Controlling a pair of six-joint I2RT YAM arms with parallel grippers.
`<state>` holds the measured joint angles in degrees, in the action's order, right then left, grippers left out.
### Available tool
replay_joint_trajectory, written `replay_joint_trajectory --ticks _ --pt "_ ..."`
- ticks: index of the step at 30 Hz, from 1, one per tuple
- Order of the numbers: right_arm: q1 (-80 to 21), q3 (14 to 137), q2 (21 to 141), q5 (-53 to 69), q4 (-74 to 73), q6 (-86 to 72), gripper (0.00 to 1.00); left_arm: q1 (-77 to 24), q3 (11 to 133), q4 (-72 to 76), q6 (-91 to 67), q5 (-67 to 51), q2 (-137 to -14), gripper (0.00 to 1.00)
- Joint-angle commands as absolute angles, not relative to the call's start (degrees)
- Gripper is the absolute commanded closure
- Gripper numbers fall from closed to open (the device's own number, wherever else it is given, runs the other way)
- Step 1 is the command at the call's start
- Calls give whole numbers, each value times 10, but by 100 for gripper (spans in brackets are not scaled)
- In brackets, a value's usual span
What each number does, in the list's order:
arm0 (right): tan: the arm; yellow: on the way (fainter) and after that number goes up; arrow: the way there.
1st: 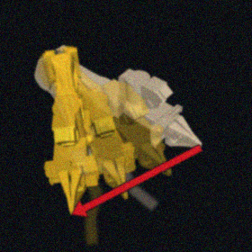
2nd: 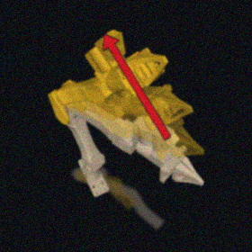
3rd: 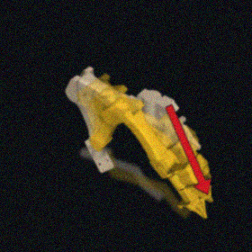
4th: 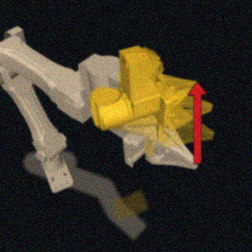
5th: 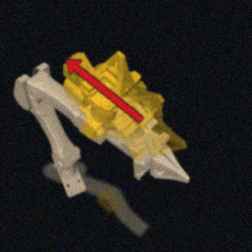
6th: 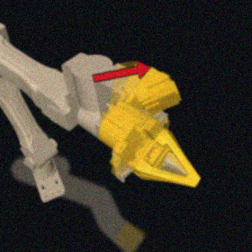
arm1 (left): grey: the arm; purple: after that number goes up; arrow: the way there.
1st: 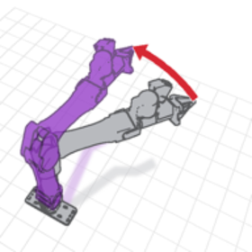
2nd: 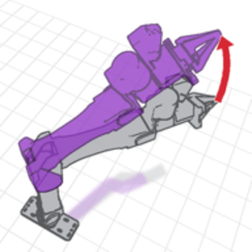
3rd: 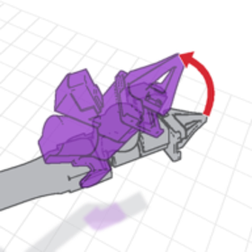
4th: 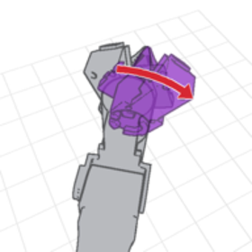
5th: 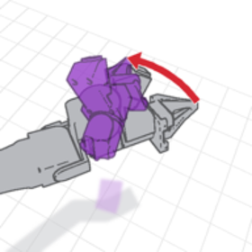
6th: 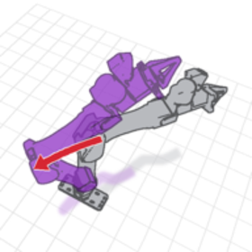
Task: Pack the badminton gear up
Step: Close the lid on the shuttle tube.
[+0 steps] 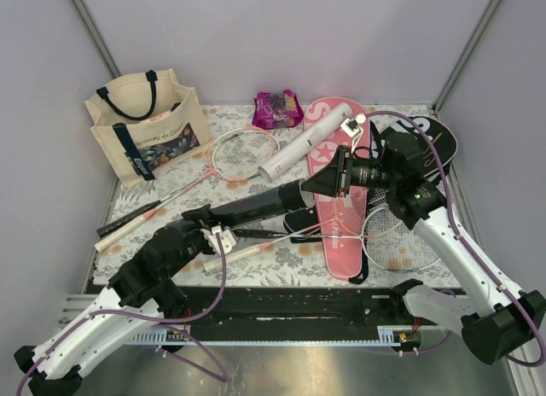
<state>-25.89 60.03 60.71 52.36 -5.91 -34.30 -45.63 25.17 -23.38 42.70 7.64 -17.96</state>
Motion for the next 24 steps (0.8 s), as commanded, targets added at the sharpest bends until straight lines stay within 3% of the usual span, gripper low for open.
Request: replay_joint_trajectory --ticks 1,22,24 --pt "-274 601 623 488 -86 -314 75 -458 307 -131 400 66 -197 60" --pt "-313 550 707 447 -6 -413 75 -459 319 -69 347 66 -261 62" --pt "-314 522 703 428 63 -461 73 -459 327 -72 334 69 -270 62"
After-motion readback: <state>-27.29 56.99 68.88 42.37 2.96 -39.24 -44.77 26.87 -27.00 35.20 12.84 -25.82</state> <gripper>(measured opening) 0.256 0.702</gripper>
